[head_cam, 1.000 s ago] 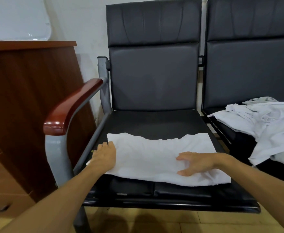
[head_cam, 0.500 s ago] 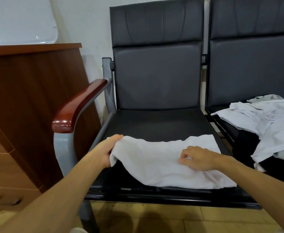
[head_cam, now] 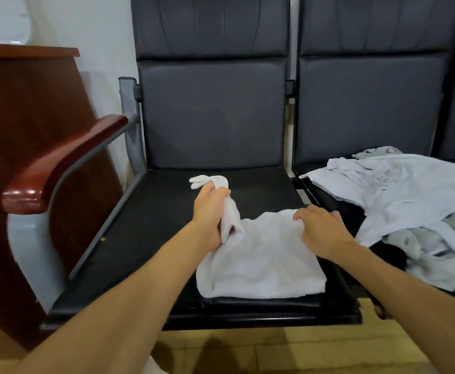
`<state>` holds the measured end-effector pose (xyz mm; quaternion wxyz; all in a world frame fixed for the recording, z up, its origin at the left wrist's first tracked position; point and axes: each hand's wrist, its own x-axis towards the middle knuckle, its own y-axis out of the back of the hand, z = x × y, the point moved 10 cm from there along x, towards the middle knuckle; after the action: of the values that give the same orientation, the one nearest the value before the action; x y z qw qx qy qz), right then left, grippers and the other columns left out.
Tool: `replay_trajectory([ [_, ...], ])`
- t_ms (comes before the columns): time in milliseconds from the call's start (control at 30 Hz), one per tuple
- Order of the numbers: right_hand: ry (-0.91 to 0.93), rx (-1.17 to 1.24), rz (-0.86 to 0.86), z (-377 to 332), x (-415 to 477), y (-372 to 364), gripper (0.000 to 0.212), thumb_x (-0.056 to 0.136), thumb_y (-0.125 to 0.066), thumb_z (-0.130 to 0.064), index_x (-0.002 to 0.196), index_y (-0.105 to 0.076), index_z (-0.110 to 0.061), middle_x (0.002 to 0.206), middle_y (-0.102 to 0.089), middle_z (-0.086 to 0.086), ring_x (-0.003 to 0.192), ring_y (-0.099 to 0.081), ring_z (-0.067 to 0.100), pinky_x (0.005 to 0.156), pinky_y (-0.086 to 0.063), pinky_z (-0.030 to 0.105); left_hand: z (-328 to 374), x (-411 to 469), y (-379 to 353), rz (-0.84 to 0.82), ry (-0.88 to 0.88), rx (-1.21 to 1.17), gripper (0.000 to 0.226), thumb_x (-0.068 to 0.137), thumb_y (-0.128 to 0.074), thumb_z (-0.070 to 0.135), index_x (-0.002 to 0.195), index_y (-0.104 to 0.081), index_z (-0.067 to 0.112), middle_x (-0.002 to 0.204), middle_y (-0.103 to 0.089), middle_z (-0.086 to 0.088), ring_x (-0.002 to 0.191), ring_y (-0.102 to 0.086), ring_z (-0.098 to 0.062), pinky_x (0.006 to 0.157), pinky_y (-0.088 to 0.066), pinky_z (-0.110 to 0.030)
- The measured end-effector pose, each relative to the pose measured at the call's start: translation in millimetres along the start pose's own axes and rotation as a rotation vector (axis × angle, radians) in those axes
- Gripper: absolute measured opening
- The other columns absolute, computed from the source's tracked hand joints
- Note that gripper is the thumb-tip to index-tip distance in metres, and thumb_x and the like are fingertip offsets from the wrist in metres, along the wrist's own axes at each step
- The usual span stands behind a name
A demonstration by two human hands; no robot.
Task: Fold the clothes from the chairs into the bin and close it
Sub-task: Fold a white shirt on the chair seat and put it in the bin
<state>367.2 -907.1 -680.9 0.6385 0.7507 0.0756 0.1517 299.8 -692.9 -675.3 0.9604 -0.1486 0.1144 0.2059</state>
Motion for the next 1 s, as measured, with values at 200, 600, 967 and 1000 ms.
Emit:
replay_trajectory([
  [200, 0.005, 0.04, 0.046, 35.4, -13.1, 15.7, 0.048, 0.088, -0.046, -0.003, 0.13, -0.051, -0.026, 0.131, -0.047, -0.003, 0.124, -0.043, 0.019, 0.101, -0.026, 0.038, -25.8, 7.9, -66.2, -0.122, -0.049, 0.29, 0.013, 0.091, -0.046, 0.011, 0.085, -0.056, 0.018, 0.084, -0.053, -0.003, 0.076, -0.054, -0.018, 0.065, -0.043, -0.026],
  [600, 0.101, -0.006, 0.008, 53.2, -30.9, 12.1, 0.039, 0.093, -0.044, -0.008, 0.126, -0.053, -0.025, 0.133, -0.046, -0.006, 0.122, -0.043, 0.015, 0.105, -0.025, 0.035, -76.4, -20.0, -109.3, -0.607, 0.033, 0.703, 0.032, 0.101, -0.04, 0.012, 0.132, -0.046, 0.016, 0.097, -0.068, -0.014, 0.07, -0.067, -0.024, 0.063, -0.054, -0.029],
  [967, 0.035, 0.222, -0.013, 14.4, -28.2, 14.6, 0.02, 0.097, -0.043, -0.019, 0.099, -0.062, -0.012, 0.092, -0.064, 0.003, 0.087, -0.061, 0.024, 0.08, -0.052, 0.041, -60.7, -44.2, -52.9, -0.714, -0.407, 1.227, 0.033, 0.084, -0.066, 0.05, 0.114, -0.06, 0.038, 0.116, -0.05, 0.013, 0.11, -0.044, -0.003, 0.094, -0.038, -0.018],
  [1000, 0.018, 0.221, -0.044, 10.2, -28.4, 12.4, 0.022, 0.097, -0.042, -0.021, 0.101, -0.061, -0.011, 0.092, -0.064, 0.004, 0.085, -0.061, 0.025, 0.078, -0.053, 0.041, -61.8, -49.4, -53.3, -0.745, -0.447, 1.279, 0.037, 0.083, -0.069, 0.05, 0.115, -0.06, 0.036, 0.117, -0.05, 0.013, 0.11, -0.042, -0.003, 0.095, -0.038, -0.018],
])
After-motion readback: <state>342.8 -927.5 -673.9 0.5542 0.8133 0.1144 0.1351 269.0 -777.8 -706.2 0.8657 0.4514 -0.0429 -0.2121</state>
